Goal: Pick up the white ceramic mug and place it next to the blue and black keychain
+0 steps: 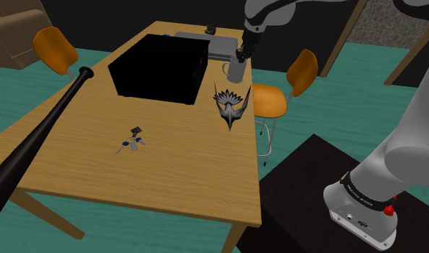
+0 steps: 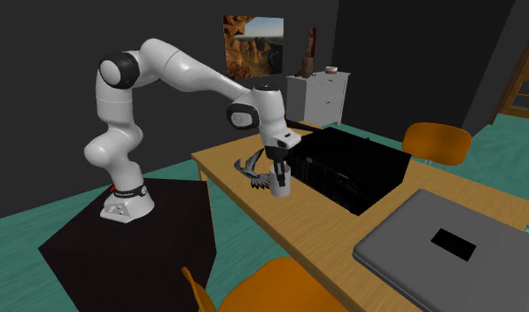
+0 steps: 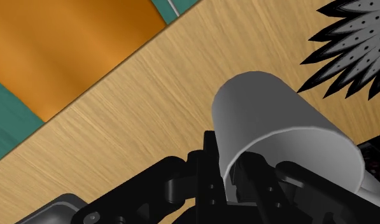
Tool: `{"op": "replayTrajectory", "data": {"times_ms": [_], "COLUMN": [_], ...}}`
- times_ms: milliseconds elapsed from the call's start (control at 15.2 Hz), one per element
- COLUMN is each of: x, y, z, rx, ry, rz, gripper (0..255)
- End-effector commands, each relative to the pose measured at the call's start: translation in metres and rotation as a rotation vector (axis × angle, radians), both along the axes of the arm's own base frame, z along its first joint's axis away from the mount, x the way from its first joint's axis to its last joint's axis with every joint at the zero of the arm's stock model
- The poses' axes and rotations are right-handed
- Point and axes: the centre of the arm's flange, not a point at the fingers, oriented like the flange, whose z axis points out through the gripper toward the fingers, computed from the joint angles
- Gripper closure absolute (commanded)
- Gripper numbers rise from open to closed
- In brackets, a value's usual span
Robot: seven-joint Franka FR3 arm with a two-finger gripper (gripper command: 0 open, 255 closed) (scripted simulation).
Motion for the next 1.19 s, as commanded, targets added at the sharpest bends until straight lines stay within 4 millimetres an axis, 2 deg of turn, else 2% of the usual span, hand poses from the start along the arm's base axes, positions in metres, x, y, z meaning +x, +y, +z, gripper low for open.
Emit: {"op": "replayTrajectory", "data": {"times_ms": [0, 1122], "x": [0.0, 0.0], "y": [0.0, 0.0], "z": [0.012, 0.101], "rx": [0.0, 0.0], "ry": [0.0, 0.0], "rz": [0.0, 0.0], "gripper": [255, 255]}}
